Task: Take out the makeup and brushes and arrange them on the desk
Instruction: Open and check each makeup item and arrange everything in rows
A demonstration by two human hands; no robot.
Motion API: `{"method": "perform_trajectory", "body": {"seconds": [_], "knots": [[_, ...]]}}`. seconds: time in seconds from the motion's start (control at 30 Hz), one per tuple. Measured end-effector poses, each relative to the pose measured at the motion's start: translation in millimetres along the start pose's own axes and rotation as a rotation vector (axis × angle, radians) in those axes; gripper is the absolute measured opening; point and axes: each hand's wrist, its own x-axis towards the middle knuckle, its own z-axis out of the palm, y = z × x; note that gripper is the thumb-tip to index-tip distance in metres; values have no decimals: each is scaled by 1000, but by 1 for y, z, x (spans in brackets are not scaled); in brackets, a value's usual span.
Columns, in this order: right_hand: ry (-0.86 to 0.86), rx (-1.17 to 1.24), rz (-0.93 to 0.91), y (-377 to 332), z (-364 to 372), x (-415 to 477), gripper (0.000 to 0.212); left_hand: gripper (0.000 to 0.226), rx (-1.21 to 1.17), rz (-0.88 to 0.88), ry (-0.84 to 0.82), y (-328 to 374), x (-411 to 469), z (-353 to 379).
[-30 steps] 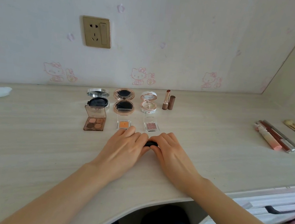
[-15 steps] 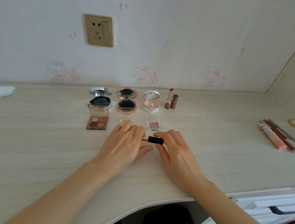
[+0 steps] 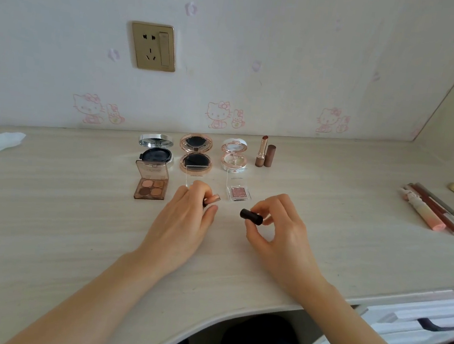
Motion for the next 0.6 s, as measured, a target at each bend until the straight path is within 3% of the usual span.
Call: {"method": "perform_trajectory", "body": {"seconds": [0.2, 0.37, 0.5, 0.6], "knots": [[-70, 53, 60, 2, 2, -2, 20, 19, -187, -86, 51, 4, 0, 3], [-60, 47, 1, -1, -1, -2, 18, 16, -287, -119, 51, 8, -1, 1], [-43, 67, -6, -3, -2, -1, 16, 15, -225, -78, 86, 8, 1, 0], [-43, 208, 122, -2, -6, 2, 15, 9, -167, -52, 115, 10, 6, -1]]}}
